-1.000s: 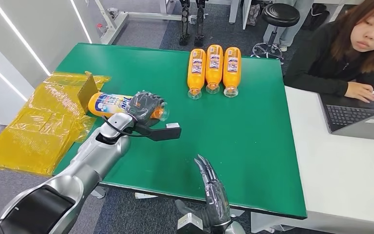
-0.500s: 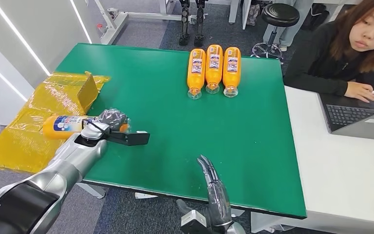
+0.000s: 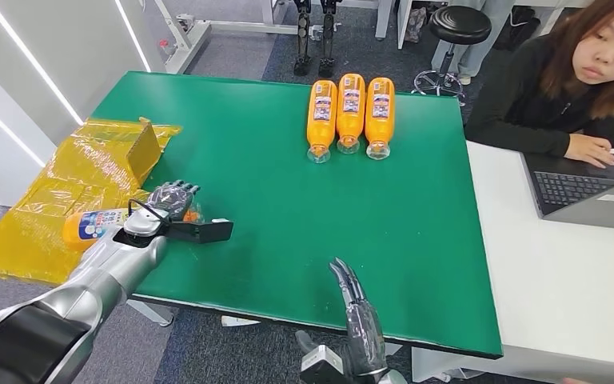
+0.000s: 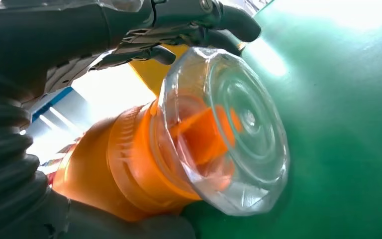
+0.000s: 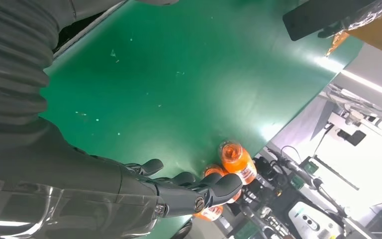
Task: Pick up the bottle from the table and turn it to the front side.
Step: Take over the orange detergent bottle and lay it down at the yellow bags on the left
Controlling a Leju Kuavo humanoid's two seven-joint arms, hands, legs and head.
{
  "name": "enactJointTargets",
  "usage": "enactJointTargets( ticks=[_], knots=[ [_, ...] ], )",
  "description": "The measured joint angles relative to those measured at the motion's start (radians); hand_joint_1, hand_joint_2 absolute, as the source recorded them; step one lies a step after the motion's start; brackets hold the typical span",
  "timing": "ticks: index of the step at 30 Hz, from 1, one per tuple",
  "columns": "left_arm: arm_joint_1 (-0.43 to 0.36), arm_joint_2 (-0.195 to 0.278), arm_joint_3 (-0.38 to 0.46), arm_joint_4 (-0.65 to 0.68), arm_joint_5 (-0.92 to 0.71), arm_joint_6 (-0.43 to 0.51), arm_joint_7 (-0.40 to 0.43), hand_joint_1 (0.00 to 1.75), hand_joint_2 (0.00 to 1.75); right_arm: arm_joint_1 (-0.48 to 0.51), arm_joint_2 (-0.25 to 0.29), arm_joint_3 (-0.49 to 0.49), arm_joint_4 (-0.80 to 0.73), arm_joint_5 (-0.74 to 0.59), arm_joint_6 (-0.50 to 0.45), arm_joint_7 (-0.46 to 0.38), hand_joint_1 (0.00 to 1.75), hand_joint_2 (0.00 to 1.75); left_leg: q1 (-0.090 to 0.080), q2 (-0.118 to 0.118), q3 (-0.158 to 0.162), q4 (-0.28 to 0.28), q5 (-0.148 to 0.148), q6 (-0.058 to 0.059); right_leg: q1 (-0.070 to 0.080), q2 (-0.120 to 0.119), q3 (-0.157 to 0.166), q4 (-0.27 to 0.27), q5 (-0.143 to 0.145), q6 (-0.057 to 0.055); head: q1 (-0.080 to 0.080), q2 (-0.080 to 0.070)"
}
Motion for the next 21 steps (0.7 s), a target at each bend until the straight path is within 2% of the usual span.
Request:
enactJointTargets(
  ticks=[6,10,12,17,21],
  knots=[
    [-0.007,-0.047,0.000,-0.002,-0.049,0.107,-0.017,0.00,1.75,-0.004,0.011,-0.004,0.020,0.017,0.004,-0.004,0.00,1.75,0.000,-0.001,0.000,0.000,0.000,0.000,0.000,-0.001,0.000,0.000,0.000,0.000,0.000,0.000],
    [-0.002,-0.080,0.000,-0.039,-0.061,0.228,-0.084,0.00,1.75,0.000,0.016,-0.017,0.023,0.045,-0.007,0.020,0.00,1.75,0.000,-0.001,0.000,0.000,0.000,0.000,-0.001,-0.001,0.000,0.000,0.000,0.000,0.000,0.000],
    [0.019,-0.089,0.000,-0.093,-0.061,0.252,-0.123,0.00,1.75,0.008,0.018,-0.030,0.016,0.065,-0.009,0.038,0.00,1.75,-0.001,0.000,0.000,0.000,0.000,0.000,-0.001,0.000,0.000,0.000,0.000,0.000,0.000,0.000],
    [0.153,-0.076,-0.001,-0.385,0.015,0.164,-0.205,0.00,1.75,0.060,0.024,-0.100,-0.028,0.128,-0.012,0.046,0.00,1.75,-0.001,0.000,-0.001,0.000,-0.001,-0.001,-0.001,0.000,-0.001,0.000,0.000,0.000,0.000,0.000],
    [0.256,-0.048,-0.005,-0.646,0.281,0.052,-0.368,0.00,1.75,0.112,0.030,-0.164,-0.067,0.142,-0.012,0.008,0.00,1.75,0.000,0.000,-0.001,0.000,-0.001,-0.002,-0.001,0.000,-0.002,0.000,-0.001,0.000,0.000,0.000]
  ],
)
